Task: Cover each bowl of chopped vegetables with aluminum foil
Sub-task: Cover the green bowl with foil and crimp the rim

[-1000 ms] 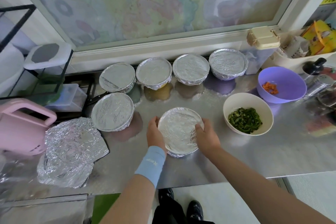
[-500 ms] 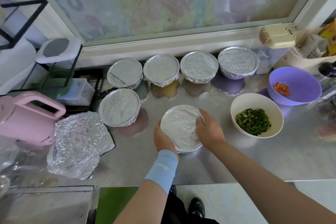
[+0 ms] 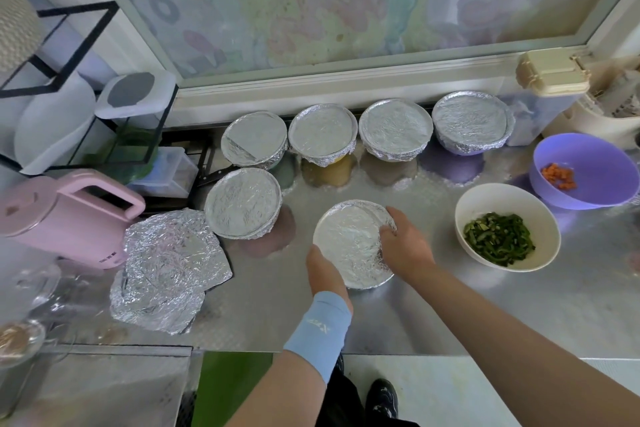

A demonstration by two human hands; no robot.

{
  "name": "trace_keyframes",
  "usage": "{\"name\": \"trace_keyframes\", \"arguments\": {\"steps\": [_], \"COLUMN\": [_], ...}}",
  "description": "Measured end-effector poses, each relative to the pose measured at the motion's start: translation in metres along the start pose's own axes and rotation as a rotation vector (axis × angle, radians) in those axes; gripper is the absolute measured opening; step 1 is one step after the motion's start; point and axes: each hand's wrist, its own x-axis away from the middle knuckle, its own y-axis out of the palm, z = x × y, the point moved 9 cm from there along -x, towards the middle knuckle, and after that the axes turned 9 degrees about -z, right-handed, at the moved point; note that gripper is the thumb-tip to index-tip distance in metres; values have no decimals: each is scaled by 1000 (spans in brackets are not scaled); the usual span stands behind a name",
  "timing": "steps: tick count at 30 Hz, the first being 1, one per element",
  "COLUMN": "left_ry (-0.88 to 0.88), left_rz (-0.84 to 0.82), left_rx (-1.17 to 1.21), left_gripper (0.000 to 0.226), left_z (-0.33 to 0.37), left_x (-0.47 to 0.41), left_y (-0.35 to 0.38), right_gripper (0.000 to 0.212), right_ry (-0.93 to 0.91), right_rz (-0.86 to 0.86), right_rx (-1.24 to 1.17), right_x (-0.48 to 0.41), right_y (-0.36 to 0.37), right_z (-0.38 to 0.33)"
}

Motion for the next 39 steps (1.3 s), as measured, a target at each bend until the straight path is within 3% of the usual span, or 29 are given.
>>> {"name": "trace_keyframes", "arguments": {"steps": [6, 9, 12, 14, 16, 19, 24, 27, 31, 36, 38, 39], "left_ry": [97, 156, 189, 63, 41, 48, 161, 139, 185, 75, 95, 106], "left_rz": [-9, 75, 225, 204, 171, 101, 66, 73, 81, 57, 40, -4], "left_rx": [-142, -576, -760, -686, -535, -499, -564, -569, -556, -338, -426, -487], "left_gripper": [31, 57, 34, 32, 36, 22, 30, 32, 28, 26, 20, 29], "left_z": [37, 54, 60, 48, 44, 58, 91, 101, 120, 110, 113, 112], "left_x": [-24, -26, -17, -23, -34, -33, -65, -86, -48, -45, -57, -65], "left_y": [-8, -19, -31, -34, -34, -21, -19, -24, -7, -8, -9, -7], "right_gripper": [32, 29, 37, 36, 38, 42, 40, 37, 46, 53, 54, 53], "right_ry": [51, 59, 54, 50, 59, 81, 94, 101, 98, 109, 110, 102], "right_rz": [25, 26, 48, 18, -2, -4, -32, -42, -43, -61, -80, -80], "right_rx": [-33, -22, 3, 8, -2, -70, -188, -243, -293, -341, -338, -318], "right_x": [3, -3, -9, -10, -10, -12, -25, -38, -50, -57, -59, -60], "right_y": [0, -2, -7, -6, -5, -3, 5, 11, 17, 21, 24, 23], "right_z": [7, 9, 7, 3, 0, -2, -17, -23, -31, -34, -35, -37]}}
